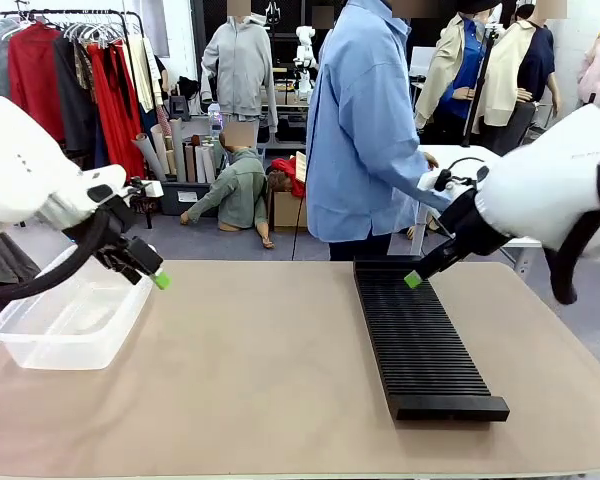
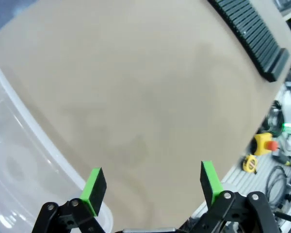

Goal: Sort PCBs into racks and boxes based on the side picked up.
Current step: Pick up the Blank PCB handed by the Human.

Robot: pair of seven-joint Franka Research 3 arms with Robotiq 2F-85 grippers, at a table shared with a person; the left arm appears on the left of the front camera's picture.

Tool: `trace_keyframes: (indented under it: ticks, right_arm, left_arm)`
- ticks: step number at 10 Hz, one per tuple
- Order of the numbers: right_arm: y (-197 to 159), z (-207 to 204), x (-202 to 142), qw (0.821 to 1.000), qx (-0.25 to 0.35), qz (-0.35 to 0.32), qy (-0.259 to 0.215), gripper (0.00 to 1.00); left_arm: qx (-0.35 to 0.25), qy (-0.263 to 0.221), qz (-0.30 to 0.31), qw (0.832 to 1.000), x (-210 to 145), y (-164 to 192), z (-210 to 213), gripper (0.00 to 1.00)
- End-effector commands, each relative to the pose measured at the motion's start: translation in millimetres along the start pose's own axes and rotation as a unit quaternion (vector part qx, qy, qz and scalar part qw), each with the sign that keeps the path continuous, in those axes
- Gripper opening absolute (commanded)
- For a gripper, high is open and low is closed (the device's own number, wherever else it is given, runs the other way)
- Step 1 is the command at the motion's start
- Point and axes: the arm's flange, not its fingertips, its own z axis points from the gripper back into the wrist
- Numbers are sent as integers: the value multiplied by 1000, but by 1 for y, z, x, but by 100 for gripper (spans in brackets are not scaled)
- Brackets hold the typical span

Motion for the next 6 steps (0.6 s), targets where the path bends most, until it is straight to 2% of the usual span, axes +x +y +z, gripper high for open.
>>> trace_keyframes:
  ticks: [1, 4, 6]
  right_arm:
    - [-32, 11, -2, 995, 92, -25, -2, 100]
    - [-63, 32, -28, 978, 179, -101, -38, 100]
    - [-75, 48, -45, 968, 202, -138, -55, 100]
  left_arm:
    - [-60, -26, 32, 997, 7, 40, 1, 100]
    - [-99, -127, 87, 983, -24, 70, 26, 100]
    - [-105, -181, 133, 969, -46, 80, 47, 100]
